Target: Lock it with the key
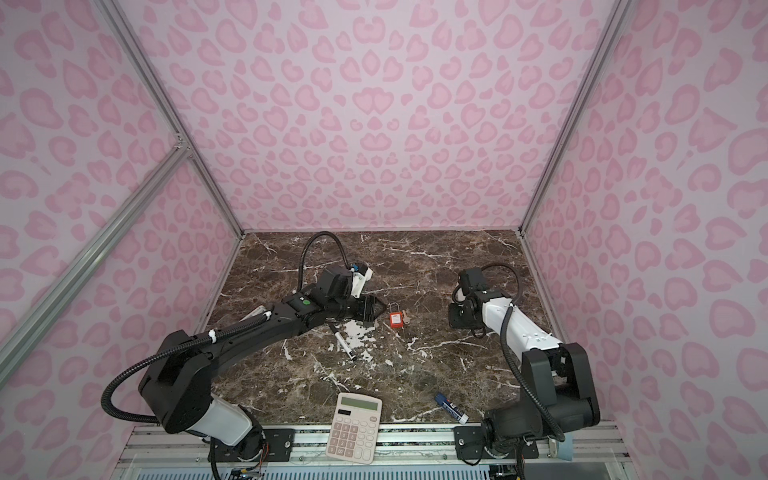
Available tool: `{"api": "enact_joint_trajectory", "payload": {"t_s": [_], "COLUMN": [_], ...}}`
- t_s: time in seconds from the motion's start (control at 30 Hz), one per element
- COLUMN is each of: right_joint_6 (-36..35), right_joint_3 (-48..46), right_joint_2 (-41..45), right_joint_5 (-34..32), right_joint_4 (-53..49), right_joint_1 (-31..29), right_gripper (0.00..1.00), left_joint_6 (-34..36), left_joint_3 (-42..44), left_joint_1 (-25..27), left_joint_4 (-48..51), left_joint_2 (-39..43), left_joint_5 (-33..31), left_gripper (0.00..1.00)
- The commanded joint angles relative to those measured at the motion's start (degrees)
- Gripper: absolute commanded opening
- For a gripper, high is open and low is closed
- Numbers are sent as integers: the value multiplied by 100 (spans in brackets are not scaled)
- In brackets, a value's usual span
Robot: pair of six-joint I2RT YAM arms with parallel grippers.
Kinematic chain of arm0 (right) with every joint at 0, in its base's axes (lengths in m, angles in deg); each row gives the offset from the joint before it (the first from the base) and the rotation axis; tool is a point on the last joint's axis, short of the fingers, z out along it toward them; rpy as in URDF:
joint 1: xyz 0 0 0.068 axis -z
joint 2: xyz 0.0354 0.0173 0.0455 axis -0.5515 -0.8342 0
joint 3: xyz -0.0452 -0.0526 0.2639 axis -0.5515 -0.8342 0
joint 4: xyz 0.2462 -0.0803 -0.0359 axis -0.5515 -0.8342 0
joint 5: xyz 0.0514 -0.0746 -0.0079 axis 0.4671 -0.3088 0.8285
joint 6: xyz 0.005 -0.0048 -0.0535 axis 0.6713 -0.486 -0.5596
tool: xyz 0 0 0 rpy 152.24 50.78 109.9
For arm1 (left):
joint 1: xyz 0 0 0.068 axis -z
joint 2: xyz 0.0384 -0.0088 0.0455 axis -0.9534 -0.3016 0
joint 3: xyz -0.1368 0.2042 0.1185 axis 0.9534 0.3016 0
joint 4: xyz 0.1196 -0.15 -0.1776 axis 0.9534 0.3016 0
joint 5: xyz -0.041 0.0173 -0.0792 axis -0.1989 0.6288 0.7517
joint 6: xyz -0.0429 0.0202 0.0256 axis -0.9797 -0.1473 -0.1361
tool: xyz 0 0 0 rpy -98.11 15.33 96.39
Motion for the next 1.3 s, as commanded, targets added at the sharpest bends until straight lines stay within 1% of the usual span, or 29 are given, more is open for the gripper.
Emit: {"api": "enact_joint_trajectory", "payload": {"t_s": [0.0, 0.13, 0.3, 0.4, 0.53, 0.87, 1.1, 1.27], "right_joint_6": [-90, 64, 72, 49, 47, -47, -57, -132], "right_joint_3": [170, 361, 465, 421, 478, 798, 854, 914], "right_joint_2": [227, 488, 649, 685, 651, 547, 545, 499], "right_joint_5": [487, 865, 885, 913, 924, 819, 653, 507], "right_joint_4": [6, 125, 236, 403, 524, 602, 974, 1137], "right_joint_1": [-327, -848, -1464, -1690, -1876, -2197, -2383, -2496], "right_gripper": [37, 36, 36, 36, 36, 36, 36, 36], "left_joint_6": [-380, -754, -917, -1047, -1122, -1247, -1324, -1352], "left_joint_3": [-65, -106, -270, -315, -375, -407, -389, -364], "left_joint_1": [-6, -17, -1, 2, 14, 42, 71, 73], "left_joint_4": [-539, -928, -1074, -1211, -1258, -1321, -1314, -1280], "left_joint_2": [-65, -206, -365, -393, -454, -533, -532, -500], "left_joint_5": [403, 807, 1089, 1254, 1412, 1525, 1582, 1545], "left_gripper": [60, 60, 59, 59, 59, 56, 51, 42]}}
